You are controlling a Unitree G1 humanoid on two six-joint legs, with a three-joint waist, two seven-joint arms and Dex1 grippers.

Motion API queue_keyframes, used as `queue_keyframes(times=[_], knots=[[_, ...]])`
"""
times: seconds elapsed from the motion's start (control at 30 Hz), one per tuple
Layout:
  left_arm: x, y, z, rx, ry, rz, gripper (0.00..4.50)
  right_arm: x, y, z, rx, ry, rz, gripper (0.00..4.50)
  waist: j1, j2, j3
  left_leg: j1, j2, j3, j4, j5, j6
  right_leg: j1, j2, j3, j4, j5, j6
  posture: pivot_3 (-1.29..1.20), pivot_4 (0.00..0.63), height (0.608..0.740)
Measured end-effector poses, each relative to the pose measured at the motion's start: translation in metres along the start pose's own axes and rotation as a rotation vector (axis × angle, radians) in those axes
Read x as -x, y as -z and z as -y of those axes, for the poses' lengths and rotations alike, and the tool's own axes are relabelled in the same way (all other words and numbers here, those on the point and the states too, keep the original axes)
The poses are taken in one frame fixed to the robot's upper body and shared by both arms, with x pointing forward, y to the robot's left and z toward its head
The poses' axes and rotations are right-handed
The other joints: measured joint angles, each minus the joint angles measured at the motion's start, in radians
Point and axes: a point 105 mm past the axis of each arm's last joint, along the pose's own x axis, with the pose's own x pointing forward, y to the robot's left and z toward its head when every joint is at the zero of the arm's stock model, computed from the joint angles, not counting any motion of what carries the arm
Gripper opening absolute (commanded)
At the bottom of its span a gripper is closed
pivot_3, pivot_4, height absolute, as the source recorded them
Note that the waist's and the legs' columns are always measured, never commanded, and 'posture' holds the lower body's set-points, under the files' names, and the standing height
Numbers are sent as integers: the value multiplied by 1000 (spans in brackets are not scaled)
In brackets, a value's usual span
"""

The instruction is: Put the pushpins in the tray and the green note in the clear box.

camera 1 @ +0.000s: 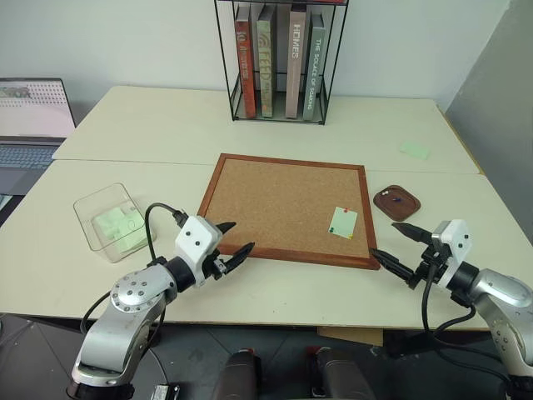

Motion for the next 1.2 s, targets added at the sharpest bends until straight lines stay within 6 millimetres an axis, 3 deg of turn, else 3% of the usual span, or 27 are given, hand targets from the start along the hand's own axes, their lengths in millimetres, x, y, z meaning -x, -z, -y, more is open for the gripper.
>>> queue_keyframes(times=[0.5, 0.7, 0.8, 0.93, 1.2], knots=[[-2, 3, -4, -9, 24, -41, 3238, -4, -6, -9, -7, -26, 29, 4500, 0, 0, 0, 0, 0, 0, 0, 0, 0, 0, 0, 0, 0, 0, 0, 0, 150, 740], [-6, -5, -17, -5, 20, -8, 3238, -19, -5, -21, -48, -40, 72, 4500, 0, 0, 0, 0, 0, 0, 0, 0, 0, 0, 0, 0, 0, 0, 1, 0, 150, 740], [-16, -12, -11, -18, 83, 7, 3238, -33, -11, -24, -24, -24, 99, 4500, 0, 0, 0, 0, 0, 0, 0, 0, 0, 0, 0, 0, 0, 0, 1, 0, 150, 740], [-19, -15, -10, -16, 102, 21, 3238, -38, -14, -27, -14, -17, 100, 4500, 0, 0, 0, 0, 0, 0, 0, 0, 0, 0, 0, 0, 0, 1, 2, 0, 150, 740], [-33, -15, 4, 6, 191, 37, 1886, -34, -16, -34, -16, -8, 80, 4500, 0, 0, 0, 0, 0, 0, 0, 0, 0, 0, 0, 0, 0, 1, 2, 0, 150, 740]])
